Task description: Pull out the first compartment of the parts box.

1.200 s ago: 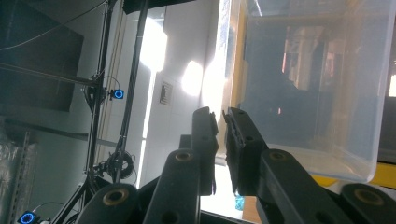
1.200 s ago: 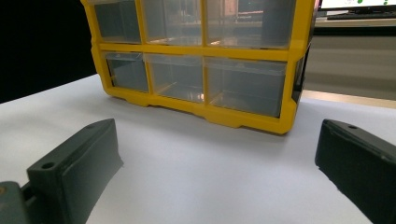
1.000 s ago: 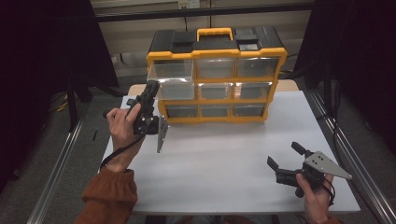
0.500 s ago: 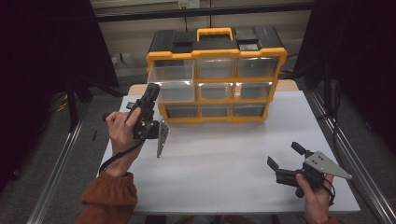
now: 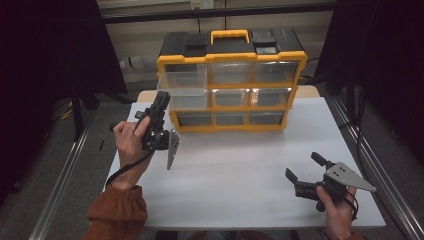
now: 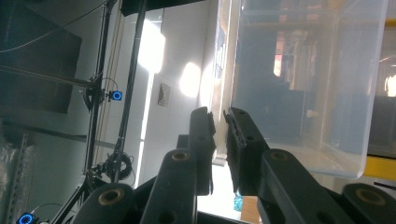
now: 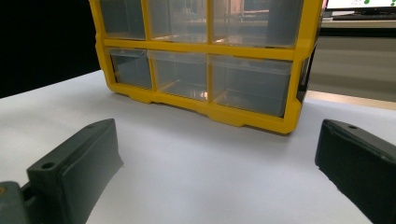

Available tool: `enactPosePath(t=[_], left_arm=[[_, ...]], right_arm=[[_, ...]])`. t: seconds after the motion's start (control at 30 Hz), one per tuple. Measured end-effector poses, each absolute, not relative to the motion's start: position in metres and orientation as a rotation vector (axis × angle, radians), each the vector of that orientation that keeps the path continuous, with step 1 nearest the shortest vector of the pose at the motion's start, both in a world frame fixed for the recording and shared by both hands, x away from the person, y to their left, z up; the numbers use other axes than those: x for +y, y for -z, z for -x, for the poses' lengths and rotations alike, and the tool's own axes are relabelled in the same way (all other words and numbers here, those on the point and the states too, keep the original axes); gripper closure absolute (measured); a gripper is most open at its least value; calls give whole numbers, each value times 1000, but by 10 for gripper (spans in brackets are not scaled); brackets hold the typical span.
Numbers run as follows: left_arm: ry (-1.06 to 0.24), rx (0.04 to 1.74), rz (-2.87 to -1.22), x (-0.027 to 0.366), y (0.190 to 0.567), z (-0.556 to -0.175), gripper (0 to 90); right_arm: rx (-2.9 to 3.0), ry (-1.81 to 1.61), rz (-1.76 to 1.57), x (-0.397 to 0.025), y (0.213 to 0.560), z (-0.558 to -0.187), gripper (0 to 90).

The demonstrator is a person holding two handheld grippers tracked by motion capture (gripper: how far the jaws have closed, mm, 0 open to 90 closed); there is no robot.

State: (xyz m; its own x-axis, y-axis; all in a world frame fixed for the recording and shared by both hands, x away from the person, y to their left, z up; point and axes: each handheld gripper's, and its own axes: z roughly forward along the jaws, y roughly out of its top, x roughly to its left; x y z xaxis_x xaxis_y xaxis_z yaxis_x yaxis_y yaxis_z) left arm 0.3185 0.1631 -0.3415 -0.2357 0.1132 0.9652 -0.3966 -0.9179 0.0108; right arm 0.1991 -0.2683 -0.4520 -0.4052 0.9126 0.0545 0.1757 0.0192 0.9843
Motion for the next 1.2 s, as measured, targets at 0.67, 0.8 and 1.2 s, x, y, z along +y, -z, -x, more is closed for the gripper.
enactPosePath(t=[0.67,0.8,1.2], left_arm=[[-2091,-291,-1662,160,343,-321,539],[-1987,-188,-1632,163,341,-323,334],[-1674,126,-1633,169,337,-332,89]], right_arm=[[1648,-1445,-1126,-268,452,-199,0],[1650,-1443,-1123,-268,452,-199,0],[1656,-1444,-1123,-268,452,-199,0]])
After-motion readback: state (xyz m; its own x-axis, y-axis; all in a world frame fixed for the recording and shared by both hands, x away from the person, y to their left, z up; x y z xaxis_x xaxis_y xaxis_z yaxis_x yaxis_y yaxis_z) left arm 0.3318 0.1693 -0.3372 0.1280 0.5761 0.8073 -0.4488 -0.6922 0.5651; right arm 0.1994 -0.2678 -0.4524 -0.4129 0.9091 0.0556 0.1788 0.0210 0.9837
